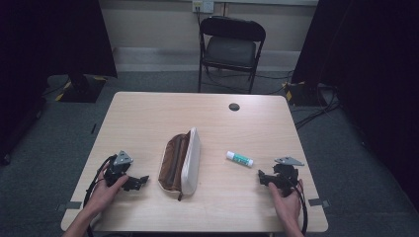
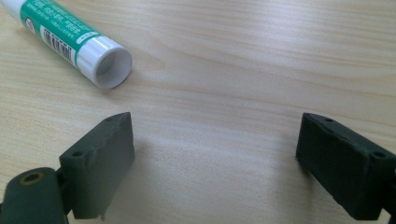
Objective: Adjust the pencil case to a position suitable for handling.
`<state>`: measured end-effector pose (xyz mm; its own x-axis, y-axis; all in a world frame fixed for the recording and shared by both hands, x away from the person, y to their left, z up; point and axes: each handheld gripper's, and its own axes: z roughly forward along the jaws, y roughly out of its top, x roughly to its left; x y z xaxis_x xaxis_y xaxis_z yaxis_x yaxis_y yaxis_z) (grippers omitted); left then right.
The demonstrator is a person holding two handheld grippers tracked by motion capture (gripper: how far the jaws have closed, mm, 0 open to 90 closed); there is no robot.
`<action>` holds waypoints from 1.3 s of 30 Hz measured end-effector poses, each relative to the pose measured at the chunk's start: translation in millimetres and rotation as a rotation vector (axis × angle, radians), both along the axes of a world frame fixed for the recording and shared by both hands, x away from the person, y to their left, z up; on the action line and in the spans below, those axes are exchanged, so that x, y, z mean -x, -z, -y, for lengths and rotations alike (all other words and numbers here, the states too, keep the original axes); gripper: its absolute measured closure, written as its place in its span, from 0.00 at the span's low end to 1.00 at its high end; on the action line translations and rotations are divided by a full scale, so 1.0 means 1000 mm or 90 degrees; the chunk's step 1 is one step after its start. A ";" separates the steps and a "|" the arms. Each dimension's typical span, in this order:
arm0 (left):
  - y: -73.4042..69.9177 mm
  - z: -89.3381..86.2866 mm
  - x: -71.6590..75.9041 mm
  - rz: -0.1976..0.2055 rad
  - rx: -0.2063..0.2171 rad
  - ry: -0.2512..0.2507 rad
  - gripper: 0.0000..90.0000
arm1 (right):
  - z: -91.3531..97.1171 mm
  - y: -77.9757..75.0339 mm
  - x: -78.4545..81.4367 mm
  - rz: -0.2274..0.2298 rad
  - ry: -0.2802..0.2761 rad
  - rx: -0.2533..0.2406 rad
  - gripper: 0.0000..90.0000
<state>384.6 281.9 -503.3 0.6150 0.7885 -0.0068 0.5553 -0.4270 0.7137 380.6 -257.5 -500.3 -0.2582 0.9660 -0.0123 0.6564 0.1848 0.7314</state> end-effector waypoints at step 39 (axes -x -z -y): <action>0.000 -0.001 0.002 0.002 -0.004 -0.001 0.00 | -0.101 -0.044 0.058 0.015 -0.314 -0.096 0.40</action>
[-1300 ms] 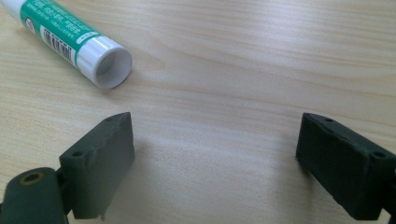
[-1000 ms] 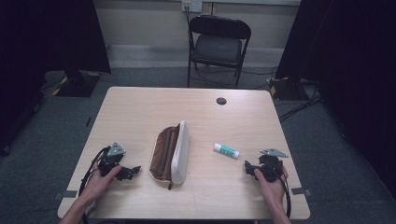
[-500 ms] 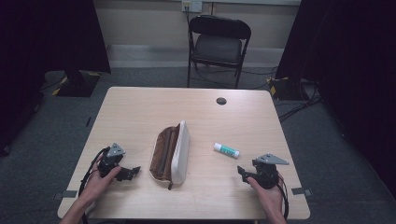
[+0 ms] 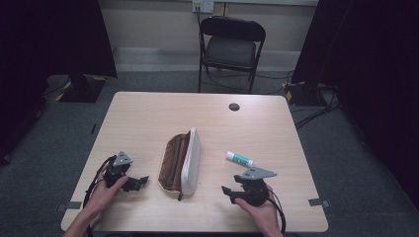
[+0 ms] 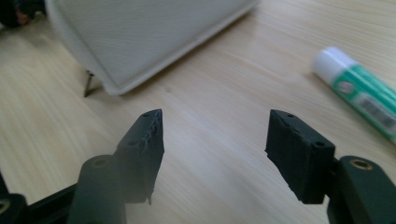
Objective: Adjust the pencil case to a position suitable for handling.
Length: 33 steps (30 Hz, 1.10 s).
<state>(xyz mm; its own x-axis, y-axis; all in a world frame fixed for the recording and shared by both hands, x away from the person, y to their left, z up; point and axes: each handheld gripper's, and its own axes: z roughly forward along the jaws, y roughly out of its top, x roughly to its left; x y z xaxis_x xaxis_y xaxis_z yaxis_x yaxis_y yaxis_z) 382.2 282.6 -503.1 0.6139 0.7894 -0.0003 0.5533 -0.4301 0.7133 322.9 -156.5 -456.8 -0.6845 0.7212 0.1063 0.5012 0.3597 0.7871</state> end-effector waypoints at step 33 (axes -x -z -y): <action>0.000 0.000 0.000 0.000 0.000 0.001 0.00 | -0.124 -0.008 -0.019 0.064 -0.081 -0.009 0.29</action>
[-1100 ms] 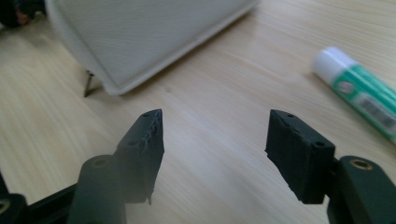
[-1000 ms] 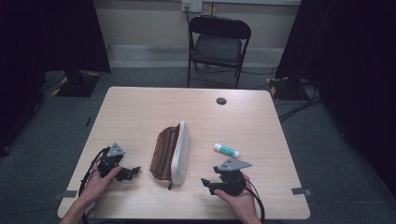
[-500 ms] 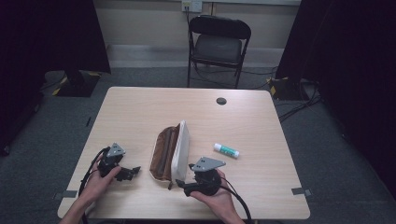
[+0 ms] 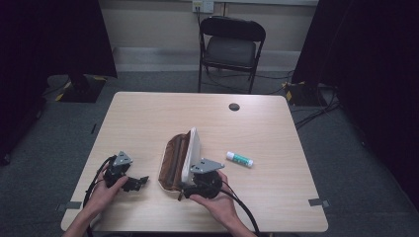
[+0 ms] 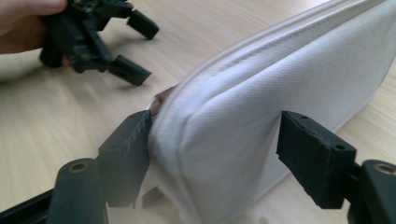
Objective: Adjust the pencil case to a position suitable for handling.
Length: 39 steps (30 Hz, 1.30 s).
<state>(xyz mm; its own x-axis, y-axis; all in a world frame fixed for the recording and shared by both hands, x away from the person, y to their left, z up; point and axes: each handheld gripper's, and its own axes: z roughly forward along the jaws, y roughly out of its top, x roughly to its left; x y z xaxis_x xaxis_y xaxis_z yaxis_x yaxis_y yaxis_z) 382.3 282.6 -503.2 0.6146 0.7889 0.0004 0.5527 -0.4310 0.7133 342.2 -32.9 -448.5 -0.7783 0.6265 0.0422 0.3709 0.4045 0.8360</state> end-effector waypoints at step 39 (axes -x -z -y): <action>0.000 0.000 0.000 0.000 0.000 0.000 0.00 | 0.049 -0.002 -0.040 -0.020 0.041 0.015 0.82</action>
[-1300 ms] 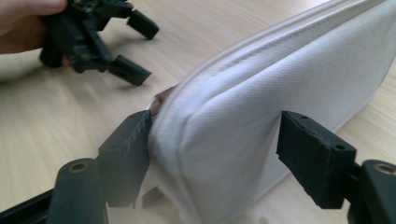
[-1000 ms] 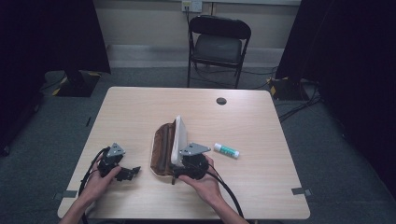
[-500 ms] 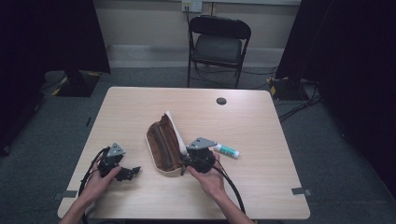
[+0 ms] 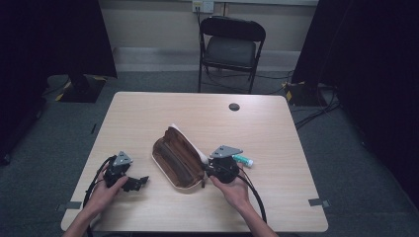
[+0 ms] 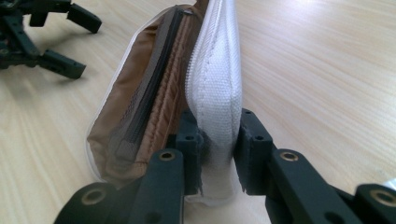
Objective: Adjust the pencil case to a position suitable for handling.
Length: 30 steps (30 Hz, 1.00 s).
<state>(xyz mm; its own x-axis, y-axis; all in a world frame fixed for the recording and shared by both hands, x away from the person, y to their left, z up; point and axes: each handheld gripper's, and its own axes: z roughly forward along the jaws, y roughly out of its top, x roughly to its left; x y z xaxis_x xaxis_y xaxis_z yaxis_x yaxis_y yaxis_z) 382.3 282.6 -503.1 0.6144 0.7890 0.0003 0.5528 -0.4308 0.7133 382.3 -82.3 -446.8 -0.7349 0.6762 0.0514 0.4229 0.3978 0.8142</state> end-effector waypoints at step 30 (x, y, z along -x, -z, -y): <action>0.000 0.000 0.000 0.000 0.001 0.000 0.00 | 0.037 -0.005 0.015 -0.005 -0.112 -0.004 0.83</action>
<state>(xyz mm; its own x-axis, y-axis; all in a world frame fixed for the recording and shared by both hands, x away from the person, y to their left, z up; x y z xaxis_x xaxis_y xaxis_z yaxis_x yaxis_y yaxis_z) 382.3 282.5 -503.2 0.6140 0.7893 -0.0004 0.5531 -0.4299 0.7136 367.0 -119.4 -442.2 -0.8416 0.5365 0.0620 0.3538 0.4610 0.8138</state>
